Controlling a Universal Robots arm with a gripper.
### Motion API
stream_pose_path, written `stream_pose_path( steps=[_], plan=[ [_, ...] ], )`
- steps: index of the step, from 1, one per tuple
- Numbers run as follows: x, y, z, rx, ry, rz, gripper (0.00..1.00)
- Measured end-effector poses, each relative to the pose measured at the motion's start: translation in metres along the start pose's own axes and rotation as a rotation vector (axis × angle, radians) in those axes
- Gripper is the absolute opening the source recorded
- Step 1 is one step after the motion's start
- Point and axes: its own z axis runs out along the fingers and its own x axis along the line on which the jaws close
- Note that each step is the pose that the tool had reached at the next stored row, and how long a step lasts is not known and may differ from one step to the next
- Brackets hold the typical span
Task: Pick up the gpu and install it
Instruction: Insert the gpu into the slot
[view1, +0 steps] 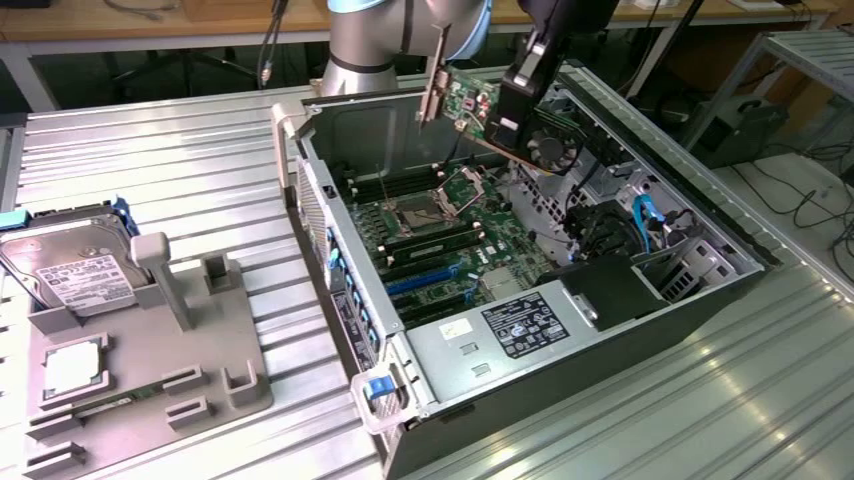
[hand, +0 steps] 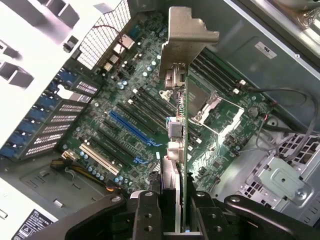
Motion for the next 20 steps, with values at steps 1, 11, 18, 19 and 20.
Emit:
stream_pose_path(
  steps=[1,11,18,19,20],
  plan=[
    [0.0,0.0,0.0002,-0.0003,0.0004,-0.007,0.28],
    [0.0001,-0.0001,0.0027,-0.0025,0.0044,-0.095,0.28],
    [0.0001,-0.0002,0.0045,-0.0049,0.0089,-0.198,0.28],
    [0.0001,-0.0002,0.0047,-0.0053,0.0095,-0.212,0.28],
    [0.0001,-0.0002,0.005,-0.0056,0.0101,-0.228,0.28]
  ],
)
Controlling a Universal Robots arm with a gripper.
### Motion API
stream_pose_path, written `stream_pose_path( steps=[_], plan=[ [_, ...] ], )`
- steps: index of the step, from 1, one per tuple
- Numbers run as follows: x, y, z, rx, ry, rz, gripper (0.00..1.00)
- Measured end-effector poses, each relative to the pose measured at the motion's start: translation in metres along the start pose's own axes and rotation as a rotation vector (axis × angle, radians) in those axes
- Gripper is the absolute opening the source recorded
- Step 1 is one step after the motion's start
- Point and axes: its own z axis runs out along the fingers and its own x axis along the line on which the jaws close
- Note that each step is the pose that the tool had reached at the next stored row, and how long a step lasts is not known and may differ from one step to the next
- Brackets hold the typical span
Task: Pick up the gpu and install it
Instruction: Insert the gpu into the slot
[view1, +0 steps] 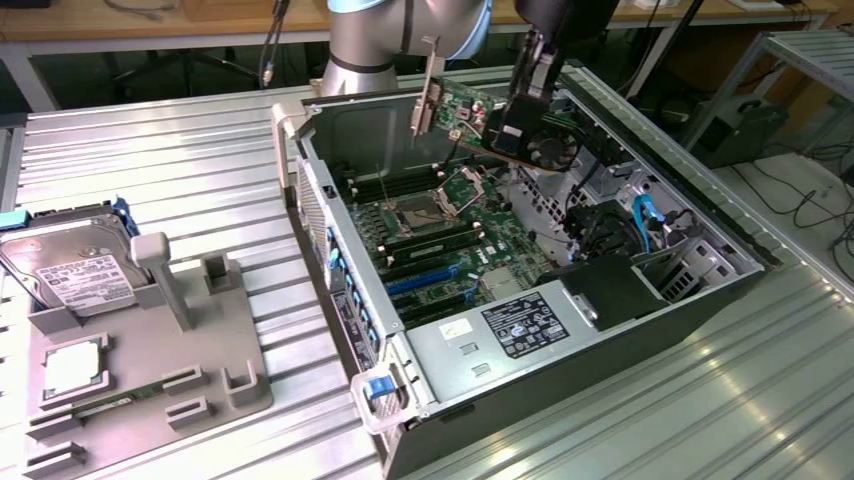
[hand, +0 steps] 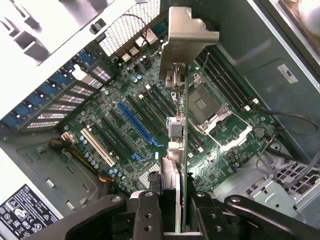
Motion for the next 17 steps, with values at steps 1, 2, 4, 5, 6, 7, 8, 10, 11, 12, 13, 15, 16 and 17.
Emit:
stream_pose_path(
  steps=[1,2,4,5,6,7,8,10,11,12,13,15,16,17],
  plan=[
    [0.0,0.0,0.0003,-0.0004,0.0008,-0.017,0.28],
    [0.0,0.0,0.0005,-0.0007,0.0013,-0.031,0.28],
    [0.0,0.0,0.0009,-0.0014,0.0027,-0.061,0.28],
    [0.0,0.0,0.0012,-0.0018,0.0033,-0.076,0.28],
    [0.0,0.0,0.0014,-0.0021,0.0039,-0.089,0.28],
    [0.0,-0.0001,0.0015,-0.0024,0.0045,-0.104,0.28],
    [0.0,-0.0001,0.0017,-0.0027,0.0052,-0.118,0.28],
    [0.0001,-0.0001,0.0022,-0.0035,0.0064,-0.149,0.28],
    [0.0001,-0.0001,0.0025,-0.0039,0.0073,-0.168,0.28],
    [0.0001,-0.0001,0.0027,-0.0043,0.0079,-0.183,0.28],
    [0.0001,-0.0001,0.0029,-0.0046,0.0086,-0.199,0.28],
    [0.0001,-0.0001,0.0034,-0.0054,0.0101,-0.232,0.28],
    [0.0001,-0.0001,0.0036,-0.0058,0.0107,-0.246,0.28],
    [0.0001,-0.0002,0.0038,-0.0061,0.0114,-0.262,0.28]
  ],
)
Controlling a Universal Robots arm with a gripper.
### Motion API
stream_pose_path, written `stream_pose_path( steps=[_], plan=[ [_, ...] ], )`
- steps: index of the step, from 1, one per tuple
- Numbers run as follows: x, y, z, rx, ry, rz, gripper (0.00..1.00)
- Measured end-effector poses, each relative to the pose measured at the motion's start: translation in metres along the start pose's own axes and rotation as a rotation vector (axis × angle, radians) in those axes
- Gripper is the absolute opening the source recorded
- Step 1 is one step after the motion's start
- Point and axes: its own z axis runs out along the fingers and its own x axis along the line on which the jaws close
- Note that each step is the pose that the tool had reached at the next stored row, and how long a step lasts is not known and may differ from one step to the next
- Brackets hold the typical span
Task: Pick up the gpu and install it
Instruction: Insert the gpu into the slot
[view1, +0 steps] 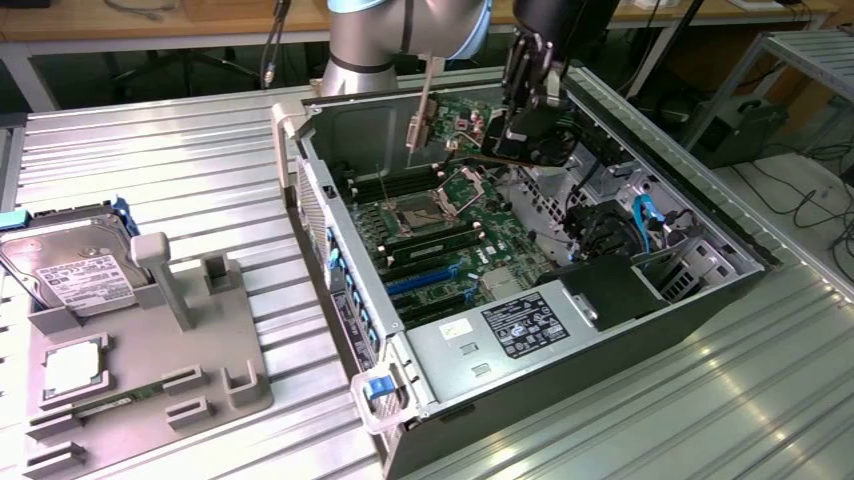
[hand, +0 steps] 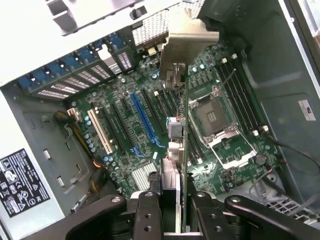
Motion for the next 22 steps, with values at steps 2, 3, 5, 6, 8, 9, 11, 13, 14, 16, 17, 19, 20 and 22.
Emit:
stream_pose_path(
  steps=[2,3,5,6,8,9,11,13,14,16,17,19,20,22],
  plan=[
    [0.0,0.0,0.0005,-0.0008,0.0014,-0.033,0.28],
    [0.0,0.0,0.0007,-0.0011,0.0021,-0.048,0.28],
    [0.0,-0.0001,0.0012,-0.0018,0.0033,-0.077,0.28],
    [0.0,-0.0001,0.0014,-0.0022,0.004,-0.093,0.28],
    [0.0,-0.0001,0.0019,-0.003,0.0055,-0.126,0.28],
    [0.0,-0.0001,0.0022,-0.0033,0.0061,-0.141,0.28],
    [0.0,-0.0001,0.0027,-0.0041,0.0075,-0.174,0.28],
    [0.0,-0.0001,0.0031,-0.0049,0.009,-0.211,0.28],
    [0.0,-0.0002,0.0036,-0.0052,0.0095,-0.223,0.28],
    [0.001,-0.0003,0.0048,-0.0058,0.0105,-0.246,0.28],
    [0.001,-0.0003,0.0051,-0.0061,0.0113,-0.262,0.28],
    [0.001,-0.0004,0.0065,-0.0066,0.0125,-0.295,0.28],
    [0.001,-0.0004,0.0078,-0.0068,0.0133,-0.314,0.28],
    [0.001,-0.0003,0.0108,-0.0072,0.0139,-0.338,0.28]
  ],
)
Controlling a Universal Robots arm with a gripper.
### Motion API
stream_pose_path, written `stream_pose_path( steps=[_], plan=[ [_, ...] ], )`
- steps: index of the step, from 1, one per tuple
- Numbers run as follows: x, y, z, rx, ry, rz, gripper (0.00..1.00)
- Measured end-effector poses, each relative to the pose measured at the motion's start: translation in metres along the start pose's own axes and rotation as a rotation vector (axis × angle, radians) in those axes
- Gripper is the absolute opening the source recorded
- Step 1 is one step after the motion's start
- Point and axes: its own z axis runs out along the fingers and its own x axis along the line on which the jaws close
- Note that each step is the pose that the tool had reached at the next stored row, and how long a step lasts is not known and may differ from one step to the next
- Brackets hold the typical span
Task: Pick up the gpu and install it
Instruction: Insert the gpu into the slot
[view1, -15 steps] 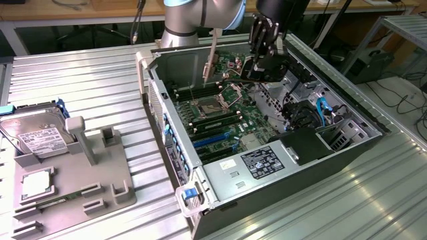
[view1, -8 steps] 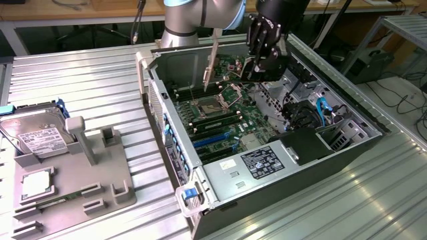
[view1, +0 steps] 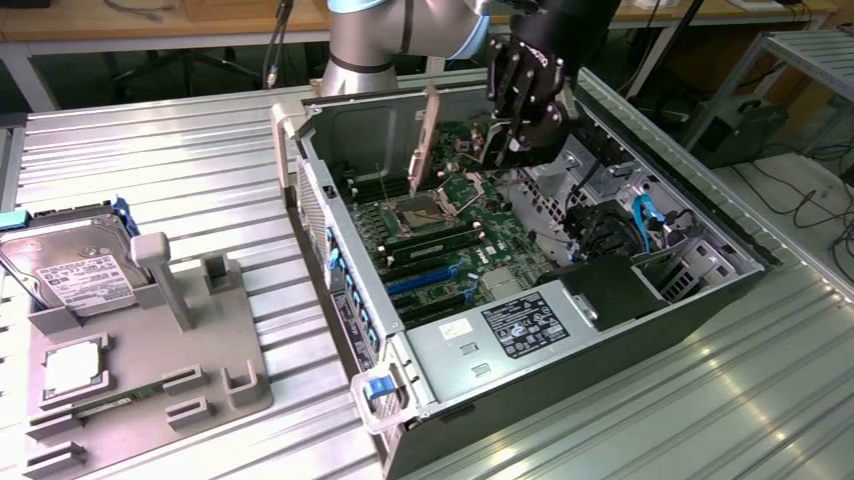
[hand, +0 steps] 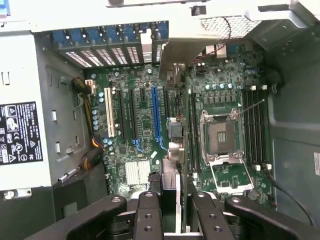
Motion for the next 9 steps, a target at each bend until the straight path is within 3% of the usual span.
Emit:
stream_pose_path(
  steps=[9],
  plan=[
    [0.0016,0.0002,0.0052,0.0125,0.0011,-0.049,0.28]
  ],
)
